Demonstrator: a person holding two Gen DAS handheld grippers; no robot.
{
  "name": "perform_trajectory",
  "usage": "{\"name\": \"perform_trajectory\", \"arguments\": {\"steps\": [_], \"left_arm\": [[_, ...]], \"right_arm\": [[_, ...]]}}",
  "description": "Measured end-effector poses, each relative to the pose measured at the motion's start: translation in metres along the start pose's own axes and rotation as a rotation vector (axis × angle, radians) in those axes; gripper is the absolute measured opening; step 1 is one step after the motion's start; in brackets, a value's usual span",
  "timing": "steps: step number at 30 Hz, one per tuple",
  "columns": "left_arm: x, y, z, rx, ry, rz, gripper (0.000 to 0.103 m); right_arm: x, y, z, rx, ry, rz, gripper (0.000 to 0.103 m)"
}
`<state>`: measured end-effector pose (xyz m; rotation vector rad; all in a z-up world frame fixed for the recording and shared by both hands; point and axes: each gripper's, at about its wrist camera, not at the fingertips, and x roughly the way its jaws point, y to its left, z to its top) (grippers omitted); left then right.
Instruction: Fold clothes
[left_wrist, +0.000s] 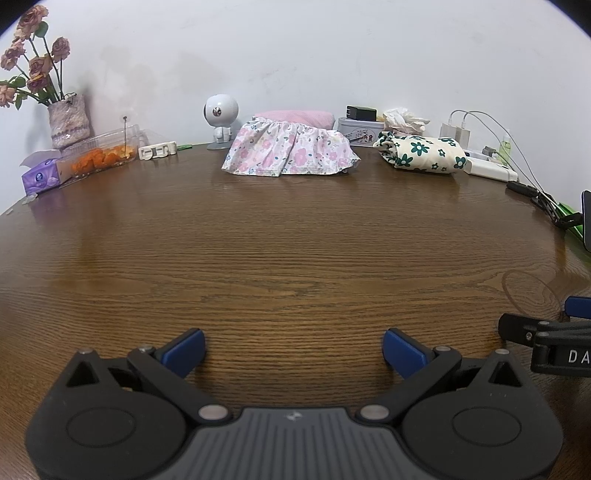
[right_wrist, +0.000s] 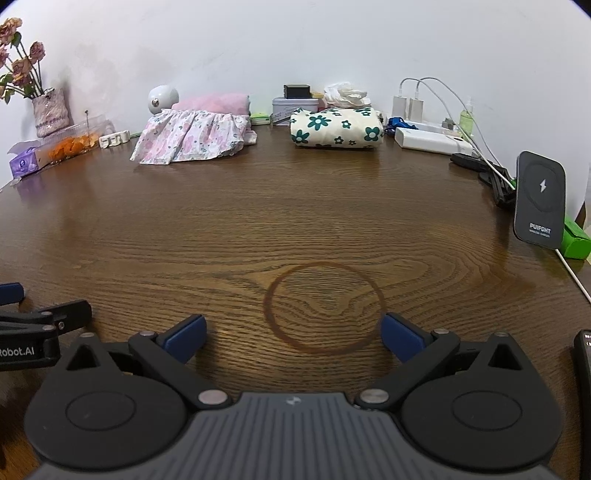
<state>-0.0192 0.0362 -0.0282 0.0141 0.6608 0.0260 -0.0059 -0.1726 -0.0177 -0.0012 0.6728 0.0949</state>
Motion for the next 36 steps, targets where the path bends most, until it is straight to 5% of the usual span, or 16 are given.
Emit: {"name": "perform_trajectory", "arguments": {"steps": [36], "left_arm": [[-0.0003,-0.0005,-0.0008,0.002,-0.002,-0.001,0.103]], "right_arm": [[-0.0023,-0.0027,-0.0009,0.022,-0.006,-0.007,0.102]]}}
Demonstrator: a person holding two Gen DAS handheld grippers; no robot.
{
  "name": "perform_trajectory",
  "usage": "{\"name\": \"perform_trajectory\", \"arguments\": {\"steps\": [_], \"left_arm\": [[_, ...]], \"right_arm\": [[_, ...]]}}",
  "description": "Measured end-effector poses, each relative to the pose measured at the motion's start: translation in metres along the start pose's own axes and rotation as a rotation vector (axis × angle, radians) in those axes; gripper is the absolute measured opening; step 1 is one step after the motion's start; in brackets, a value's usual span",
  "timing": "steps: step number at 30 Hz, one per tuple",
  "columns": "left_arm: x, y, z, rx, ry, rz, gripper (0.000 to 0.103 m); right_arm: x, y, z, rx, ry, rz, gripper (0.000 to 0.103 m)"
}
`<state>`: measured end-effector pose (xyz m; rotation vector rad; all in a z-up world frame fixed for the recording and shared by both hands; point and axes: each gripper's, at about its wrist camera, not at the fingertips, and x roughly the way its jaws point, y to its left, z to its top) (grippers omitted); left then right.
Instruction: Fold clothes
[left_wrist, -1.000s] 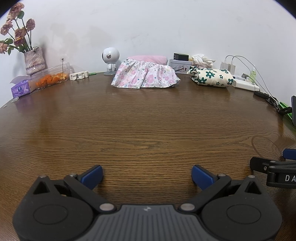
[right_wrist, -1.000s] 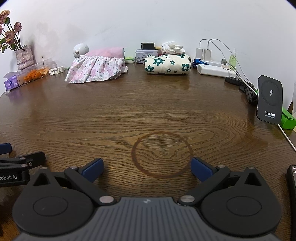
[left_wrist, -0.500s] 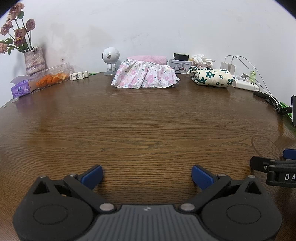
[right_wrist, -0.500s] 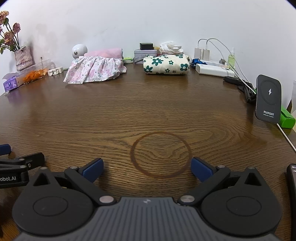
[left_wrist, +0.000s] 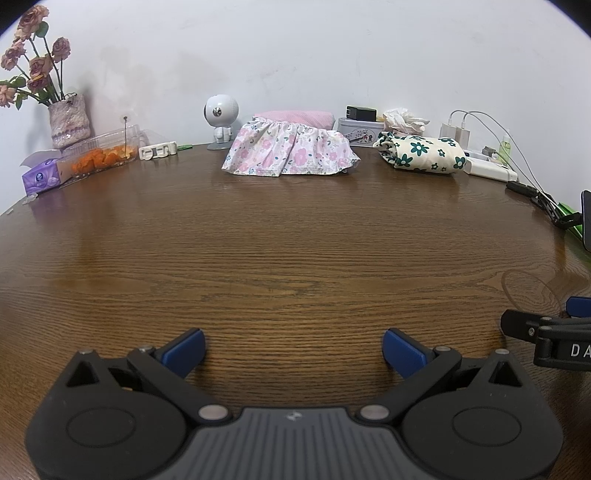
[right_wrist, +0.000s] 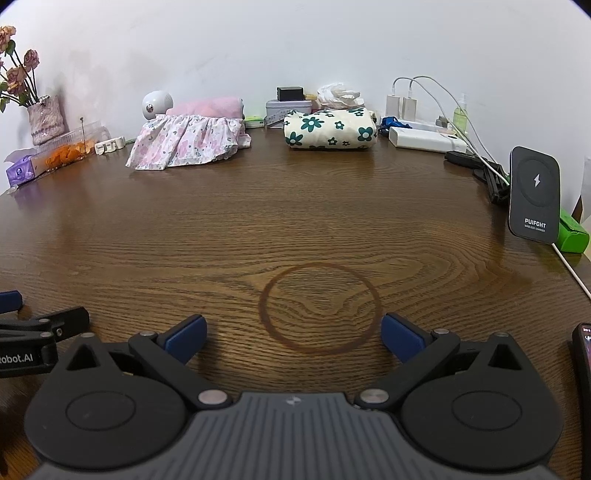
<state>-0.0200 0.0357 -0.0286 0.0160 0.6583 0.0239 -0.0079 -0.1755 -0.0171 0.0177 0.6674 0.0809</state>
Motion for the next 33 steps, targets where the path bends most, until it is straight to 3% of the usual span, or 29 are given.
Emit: {"name": "perform_trajectory", "arguments": {"steps": [8,10,12,15,16,19,21,23,25,27,28,29,31,33], "left_arm": [[0.0,0.001,0.001,0.003,0.003,-0.007,0.101],[0.0,0.01,0.013,-0.002,0.0,-0.034,0.093],[0.003,0.023,0.037,-0.026,-0.029,-0.072,0.094],[0.03,0.048,0.09,-0.052,-0.051,-0.104,0.095],[0.049,0.055,0.111,-0.049,-0.045,-0.113,0.095],[0.106,0.067,0.166,0.039,-0.103,-0.026,0.095],[0.146,0.074,0.195,0.098,-0.119,0.047,0.095],[0.185,0.082,0.214,0.106,-0.047,0.06,0.095],[0.213,0.09,0.222,0.086,-0.006,0.052,0.094],[0.23,0.097,0.226,0.049,0.006,0.021,0.093],[0.236,0.1,0.228,0.028,0.02,-0.018,0.089],[0.242,0.103,0.229,0.007,0.036,-0.062,0.083],[0.252,0.108,0.231,-0.031,0.076,-0.151,0.036],[0.258,0.112,0.232,-0.078,0.105,-0.209,0.003]], "right_arm": [[0.001,0.005,0.001,-0.02,0.011,-0.018,0.102],[0.002,0.005,0.002,-0.024,0.016,-0.012,0.102],[0.003,0.005,0.005,-0.031,0.025,0.003,0.103],[0.017,0.007,0.038,-0.01,0.049,0.125,0.102],[0.023,0.009,0.055,0.011,0.012,0.145,0.103],[0.063,0.02,0.114,0.019,-0.088,0.177,0.102],[0.107,0.032,0.152,0.002,-0.065,0.187,0.101],[0.151,0.043,0.182,-0.009,-0.033,0.182,0.095],[0.19,0.047,0.202,0.01,0.031,0.199,0.095],[0.224,0.05,0.217,0.041,0.087,0.204,0.087],[0.235,0.054,0.219,0.03,0.09,0.197,0.084],[0.241,0.058,0.218,-0.001,0.094,0.19,0.071],[0.252,0.065,0.217,-0.059,0.102,0.177,0.053],[0.248,0.064,0.219,-0.03,0.079,0.209,0.021]]}}
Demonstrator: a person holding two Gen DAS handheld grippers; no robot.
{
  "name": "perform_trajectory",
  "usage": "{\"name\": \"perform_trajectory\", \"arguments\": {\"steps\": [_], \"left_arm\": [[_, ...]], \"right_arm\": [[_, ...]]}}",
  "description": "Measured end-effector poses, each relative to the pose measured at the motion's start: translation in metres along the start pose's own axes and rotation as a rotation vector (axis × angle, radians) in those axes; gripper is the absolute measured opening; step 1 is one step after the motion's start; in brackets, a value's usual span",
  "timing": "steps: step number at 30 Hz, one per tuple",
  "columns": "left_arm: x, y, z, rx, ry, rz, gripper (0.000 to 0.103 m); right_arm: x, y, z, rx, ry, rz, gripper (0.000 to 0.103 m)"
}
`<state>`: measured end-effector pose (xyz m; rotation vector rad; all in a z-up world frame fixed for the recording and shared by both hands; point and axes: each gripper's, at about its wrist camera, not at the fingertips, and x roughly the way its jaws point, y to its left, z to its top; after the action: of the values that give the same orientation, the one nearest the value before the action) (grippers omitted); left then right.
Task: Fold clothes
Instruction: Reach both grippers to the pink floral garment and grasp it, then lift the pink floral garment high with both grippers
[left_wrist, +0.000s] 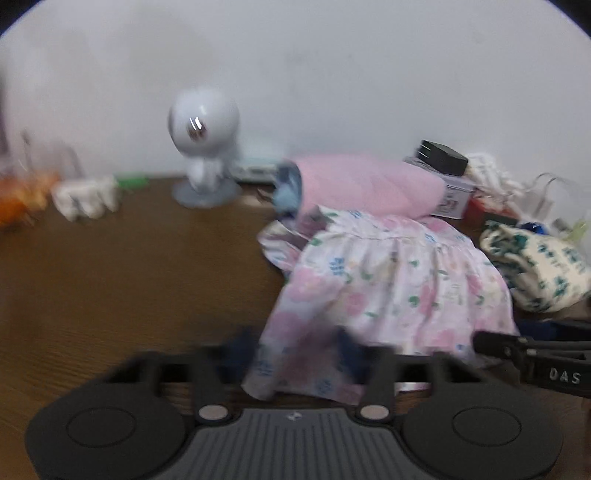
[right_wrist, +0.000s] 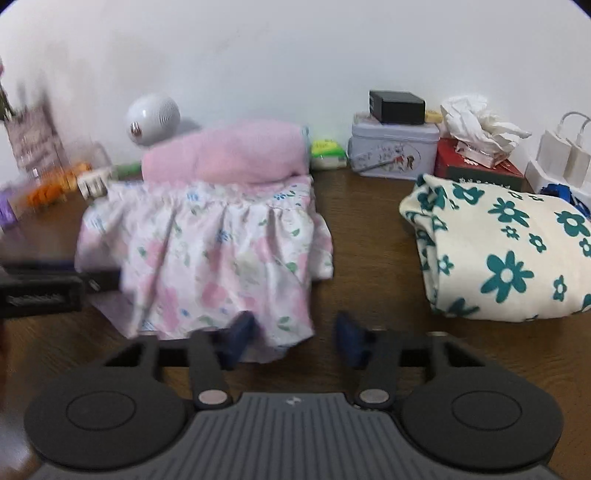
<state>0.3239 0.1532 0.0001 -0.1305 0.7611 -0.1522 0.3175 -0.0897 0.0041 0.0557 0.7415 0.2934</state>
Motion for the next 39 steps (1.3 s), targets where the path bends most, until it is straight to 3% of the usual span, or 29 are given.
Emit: {"name": "perform_trajectory", "arguments": {"steps": [1,5,8,15,19,24,27,31,34,37,39], "left_arm": [[0.0,0.0,0.0,-0.018,0.003,-0.024,0.002],[-0.022,-0.009,-0.008,-0.063,-0.041,-0.105,0.0],[-0.085,-0.027,-0.012,-0.037,-0.154,-0.154,0.0],[-0.288,-0.086,0.006,-0.031,-0.48,-0.221,0.0],[-0.408,-0.124,-0.005,0.01,-0.641,-0.294,0.0],[-0.522,-0.166,-0.024,0.103,-0.803,-0.336,0.0],[-0.567,-0.186,-0.024,0.14,-0.874,-0.345,0.0],[-0.587,-0.205,-0.014,0.178,-0.902,-0.325,0.0],[-0.558,-0.202,0.004,0.154,-0.841,-0.308,0.0],[-0.504,-0.194,0.025,0.11,-0.755,-0.262,0.0],[-0.446,-0.189,0.038,0.094,-0.671,-0.207,0.0]], "right_arm": [[-0.004,0.0,0.001,0.009,-0.009,0.024,0.009],[-0.034,0.006,0.003,-0.006,-0.072,0.026,0.004],[-0.083,0.003,0.006,0.014,-0.147,0.077,0.003],[-0.284,-0.002,0.024,0.007,-0.42,0.282,0.003],[-0.41,0.003,0.024,-0.045,-0.582,0.344,0.003],[-0.538,0.018,0.008,-0.11,-0.712,0.312,0.003],[-0.6,0.025,0.0,-0.122,-0.784,0.278,0.003],[-0.645,0.036,0.001,-0.165,-0.857,0.216,0.003],[-0.634,0.036,0.015,-0.145,-0.838,0.185,0.003],[-0.584,0.027,0.036,-0.107,-0.772,0.122,0.003],[-0.535,0.017,0.053,-0.083,-0.707,0.066,0.003]]}}
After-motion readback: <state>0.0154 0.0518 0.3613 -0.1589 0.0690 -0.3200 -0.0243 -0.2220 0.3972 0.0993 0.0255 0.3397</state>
